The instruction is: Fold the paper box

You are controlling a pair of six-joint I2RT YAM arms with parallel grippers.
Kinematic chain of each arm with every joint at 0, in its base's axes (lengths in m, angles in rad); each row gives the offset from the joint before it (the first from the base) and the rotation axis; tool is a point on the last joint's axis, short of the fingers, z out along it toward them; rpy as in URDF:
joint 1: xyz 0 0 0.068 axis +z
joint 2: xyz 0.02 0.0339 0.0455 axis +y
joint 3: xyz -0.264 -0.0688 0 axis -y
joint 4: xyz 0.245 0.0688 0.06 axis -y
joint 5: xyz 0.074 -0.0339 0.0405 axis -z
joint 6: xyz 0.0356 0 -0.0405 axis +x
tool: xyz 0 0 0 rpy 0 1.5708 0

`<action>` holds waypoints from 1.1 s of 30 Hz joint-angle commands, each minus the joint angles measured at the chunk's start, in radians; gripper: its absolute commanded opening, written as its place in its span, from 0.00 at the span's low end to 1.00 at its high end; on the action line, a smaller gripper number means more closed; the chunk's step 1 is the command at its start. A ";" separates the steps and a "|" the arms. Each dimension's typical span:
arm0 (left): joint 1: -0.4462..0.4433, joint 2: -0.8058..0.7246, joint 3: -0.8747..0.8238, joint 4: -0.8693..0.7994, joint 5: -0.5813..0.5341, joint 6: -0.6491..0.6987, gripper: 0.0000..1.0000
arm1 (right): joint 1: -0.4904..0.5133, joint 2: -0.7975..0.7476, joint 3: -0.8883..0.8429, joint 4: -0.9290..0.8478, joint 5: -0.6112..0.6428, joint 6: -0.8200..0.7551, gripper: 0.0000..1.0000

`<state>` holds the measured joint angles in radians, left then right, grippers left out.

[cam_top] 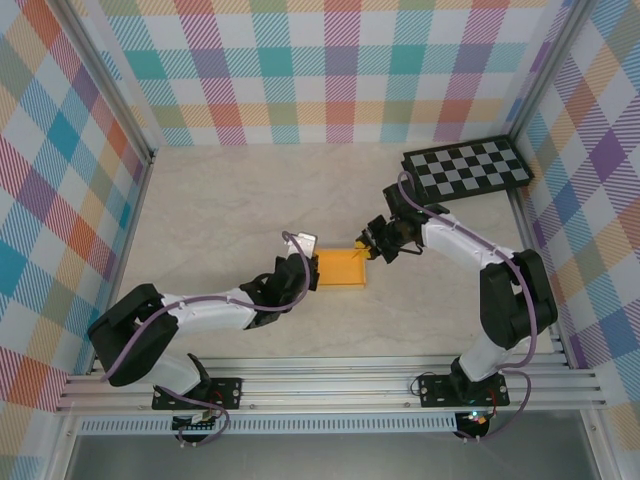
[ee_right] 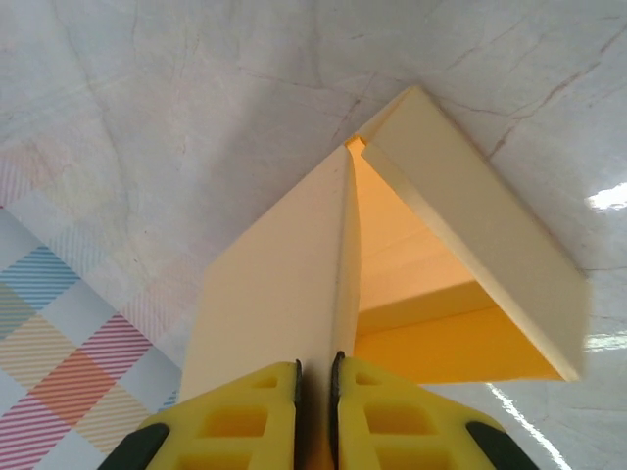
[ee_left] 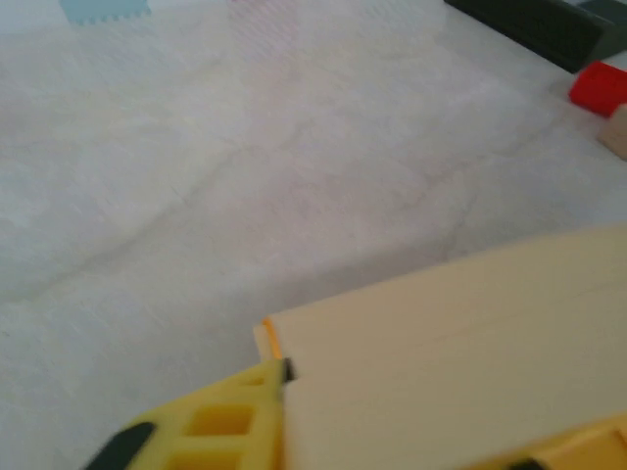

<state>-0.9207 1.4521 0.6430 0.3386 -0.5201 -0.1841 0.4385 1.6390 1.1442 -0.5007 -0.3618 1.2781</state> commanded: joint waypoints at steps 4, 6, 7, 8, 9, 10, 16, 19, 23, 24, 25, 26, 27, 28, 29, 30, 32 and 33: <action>-0.002 -0.202 0.088 -0.222 0.221 -0.119 0.54 | 0.034 -0.047 0.037 -0.030 0.021 -0.087 0.17; 0.021 -0.288 0.110 -0.326 0.255 -0.160 0.57 | 0.034 -0.050 0.040 -0.042 0.039 -0.098 0.17; 0.038 -0.334 0.127 -0.385 0.275 -0.188 0.57 | 0.033 -0.050 0.042 -0.051 0.047 -0.106 0.17; 0.054 -0.371 0.141 -0.438 0.294 -0.207 0.58 | 0.033 -0.050 0.046 -0.057 0.056 -0.115 0.18; 0.072 -0.408 0.160 -0.497 0.308 -0.229 0.59 | 0.032 -0.050 0.049 -0.066 0.066 -0.123 0.18; 0.092 -0.434 0.182 -0.552 0.316 -0.265 0.59 | 0.031 -0.050 0.051 -0.073 0.075 -0.130 0.18; 0.266 -0.372 0.309 -0.870 0.460 -0.624 0.67 | 0.029 -0.047 0.054 -0.090 0.113 -0.154 0.20; 0.282 -0.306 0.276 -0.781 0.568 -0.808 0.73 | 0.028 -0.052 0.045 -0.089 0.122 -0.154 0.21; 0.258 -0.219 0.262 -0.696 0.646 -1.032 0.75 | 0.029 -0.069 0.029 -0.086 0.136 -0.151 0.21; 0.251 -0.199 0.279 -0.718 0.643 -1.062 0.75 | 0.029 -0.074 0.025 -0.086 0.139 -0.152 0.21; 0.239 -0.183 0.302 -0.745 0.638 -1.081 0.75 | 0.030 -0.078 0.022 -0.087 0.144 -0.152 0.21; 0.225 -0.171 0.321 -0.765 0.625 -1.088 0.75 | 0.029 -0.084 0.020 -0.087 0.145 -0.154 0.21; 0.213 -0.163 0.334 -0.778 0.611 -1.090 0.75 | 0.029 -0.086 0.019 -0.090 0.147 -0.155 0.21; 0.201 -0.158 0.343 -0.785 0.596 -1.096 0.75 | 0.029 -0.091 0.017 -0.090 0.149 -0.155 0.21; 0.195 -0.154 0.341 -0.775 0.593 -1.108 0.75 | 0.029 -0.094 0.017 -0.089 0.149 -0.155 0.21; 0.192 -0.151 0.338 -0.763 0.594 -1.118 0.74 | 0.029 -0.095 0.017 -0.089 0.147 -0.156 0.21; 0.182 -0.139 0.329 -0.740 0.579 -1.135 0.72 | 0.031 -0.100 0.015 -0.086 0.146 -0.154 0.21; 0.177 -0.130 0.330 -0.735 0.576 -1.137 0.71 | 0.031 -0.102 0.014 -0.084 0.146 -0.152 0.21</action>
<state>-0.7315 1.3037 0.9493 -0.4088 0.0628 -1.2568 0.4656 1.5593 1.1687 -0.5690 -0.2237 1.1389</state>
